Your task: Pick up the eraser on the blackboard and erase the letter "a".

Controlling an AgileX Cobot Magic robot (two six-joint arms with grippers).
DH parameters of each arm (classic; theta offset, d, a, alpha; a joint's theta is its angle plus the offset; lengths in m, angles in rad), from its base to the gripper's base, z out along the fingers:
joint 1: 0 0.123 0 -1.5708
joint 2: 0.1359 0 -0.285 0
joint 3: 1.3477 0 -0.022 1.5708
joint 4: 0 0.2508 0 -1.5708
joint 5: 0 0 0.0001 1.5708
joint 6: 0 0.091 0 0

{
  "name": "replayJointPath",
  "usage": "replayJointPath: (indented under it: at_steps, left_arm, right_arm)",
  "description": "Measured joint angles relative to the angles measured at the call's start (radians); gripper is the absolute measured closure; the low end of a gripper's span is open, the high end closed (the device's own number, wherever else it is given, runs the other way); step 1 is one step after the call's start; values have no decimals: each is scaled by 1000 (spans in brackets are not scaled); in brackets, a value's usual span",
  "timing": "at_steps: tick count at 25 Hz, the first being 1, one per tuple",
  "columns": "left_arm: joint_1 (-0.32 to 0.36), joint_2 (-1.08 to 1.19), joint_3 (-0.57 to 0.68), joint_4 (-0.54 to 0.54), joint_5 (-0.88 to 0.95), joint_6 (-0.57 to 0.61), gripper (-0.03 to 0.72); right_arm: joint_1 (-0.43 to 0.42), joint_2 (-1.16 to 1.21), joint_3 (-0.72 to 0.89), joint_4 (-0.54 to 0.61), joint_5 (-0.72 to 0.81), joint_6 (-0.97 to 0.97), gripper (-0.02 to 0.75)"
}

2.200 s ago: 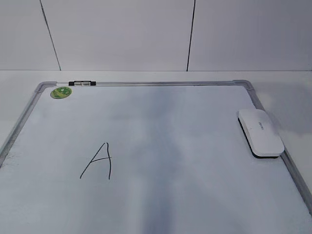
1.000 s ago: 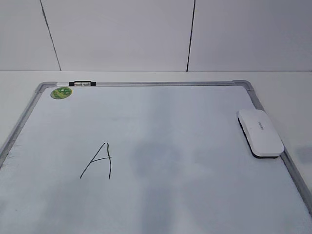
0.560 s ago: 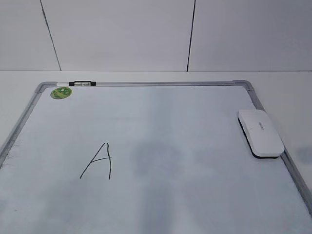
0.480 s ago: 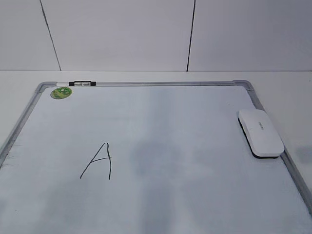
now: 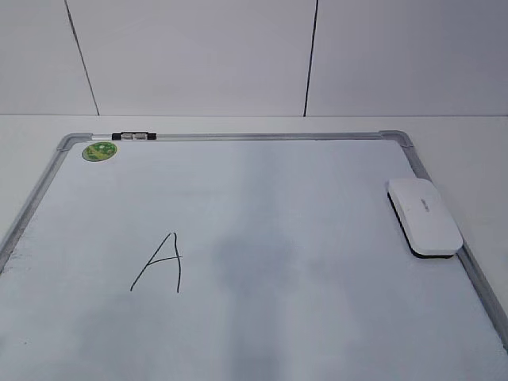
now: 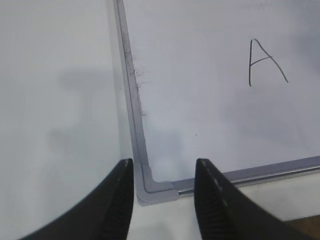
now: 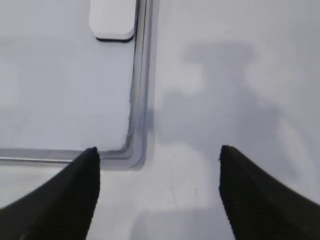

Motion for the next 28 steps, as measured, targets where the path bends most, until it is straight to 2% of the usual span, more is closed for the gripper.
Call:
replayJointPath:
  at_steps: [7,13,28]
  left_arm:
    - [0,-122,0,0,3,0,381]
    - [0,-122,1,-2,3,0,381]
    - [36,-122,1,-2,3,0,381]
  right_arm:
    - [-37,-216,0,0,7,0,145]
    - [-109,-226,0,-2,7,0,145]
    - [-114,-226,0,-4,8,0,145]
